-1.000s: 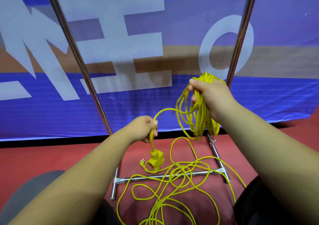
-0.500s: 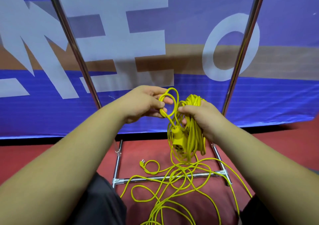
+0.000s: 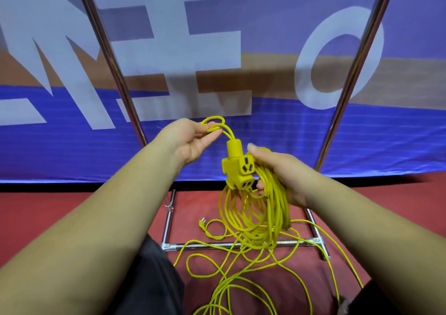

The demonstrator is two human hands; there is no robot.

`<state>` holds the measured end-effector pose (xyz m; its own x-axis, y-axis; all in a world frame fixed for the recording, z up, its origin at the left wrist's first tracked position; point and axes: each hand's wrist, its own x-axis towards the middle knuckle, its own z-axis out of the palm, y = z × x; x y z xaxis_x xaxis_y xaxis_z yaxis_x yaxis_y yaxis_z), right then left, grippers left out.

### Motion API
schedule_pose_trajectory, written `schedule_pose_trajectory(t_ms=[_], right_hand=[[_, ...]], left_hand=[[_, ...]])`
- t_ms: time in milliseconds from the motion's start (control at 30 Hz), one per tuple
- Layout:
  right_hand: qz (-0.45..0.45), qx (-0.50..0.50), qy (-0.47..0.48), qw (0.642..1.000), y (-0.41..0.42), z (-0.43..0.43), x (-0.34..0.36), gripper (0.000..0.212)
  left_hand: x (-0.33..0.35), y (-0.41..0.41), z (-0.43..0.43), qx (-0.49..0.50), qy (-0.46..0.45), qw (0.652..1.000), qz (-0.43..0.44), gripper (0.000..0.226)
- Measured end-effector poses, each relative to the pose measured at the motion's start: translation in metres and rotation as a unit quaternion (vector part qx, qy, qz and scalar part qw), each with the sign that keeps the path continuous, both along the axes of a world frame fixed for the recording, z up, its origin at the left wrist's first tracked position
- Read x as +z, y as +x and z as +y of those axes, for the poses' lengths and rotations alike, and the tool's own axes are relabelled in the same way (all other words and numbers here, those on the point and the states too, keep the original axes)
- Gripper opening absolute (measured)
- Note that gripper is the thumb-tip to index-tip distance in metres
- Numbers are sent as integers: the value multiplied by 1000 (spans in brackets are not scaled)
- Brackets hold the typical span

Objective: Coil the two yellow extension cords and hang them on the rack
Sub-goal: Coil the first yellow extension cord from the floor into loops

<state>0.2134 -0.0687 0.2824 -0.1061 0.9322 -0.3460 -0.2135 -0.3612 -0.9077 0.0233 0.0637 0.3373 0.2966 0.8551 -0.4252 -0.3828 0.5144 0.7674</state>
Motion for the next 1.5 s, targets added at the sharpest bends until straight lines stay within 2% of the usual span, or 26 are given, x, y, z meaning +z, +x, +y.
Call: schedule_pose_trajectory(t_ms=[67,100,167,267,367,433,500,600,667,733,833,900,933,1033,1167,1233,1400,1500], right_hand=[[32,10,-1,999,-6,-1,0,69],[43,11,11,999,-8,-2,-1,71],[34,10,38,999,-16,-5,-1,52],[-16,-5,60,998,-24,-6,-5,26],[-53,-42,57,996,-18,-4,-4,22],[-63,-37,59,996,-10,-4,1,22],[-68,-21,58,996,-2,-5,7,23],[-92,9,40,995,6,-9,18,26],[-113,38,20,993,9,-11,21,29],[-127,58,-4,990,10,-12,20,31],[-145,60,-27,987,7,-11,17,36],[-148,45,-37,987,3,-9,14,40],[-139,34,-40,989,1,-7,13,41],[-97,-8,-56,994,-1,-3,10,41],[-17,-33,-75,997,0,2,8,44],[38,-41,-71,996,1,5,7,44],[124,-79,-46,988,0,12,0,41],[130,-85,-40,987,0,17,-7,51]], left_hand=[[0,1,-1,17,-5,1000,-5,20],[-1,2,-1,20,-6,1000,-2,15],[-5,5,-1,18,1,1000,17,8],[-12,4,0,-11,34,996,83,10],[-11,-1,-2,-71,101,968,218,22],[-8,-6,-4,-123,118,949,265,19],[-7,-10,-5,-166,101,951,240,16],[-8,-15,-8,-172,88,967,167,19],[-9,-15,-11,-173,135,957,192,16],[-9,-14,-16,-171,202,925,271,15],[-9,-11,-24,-183,299,841,411,17],[-7,-5,-33,-214,345,795,451,15],[-7,-3,-38,-226,357,787,449,15],[-7,3,-48,-220,357,809,413,17],[-3,3,-48,-192,267,890,317,17],[-2,2,-48,-197,251,903,288,15],[-1,3,-58,-266,336,832,353,12],[0,4,-65,-306,406,759,406,28]])
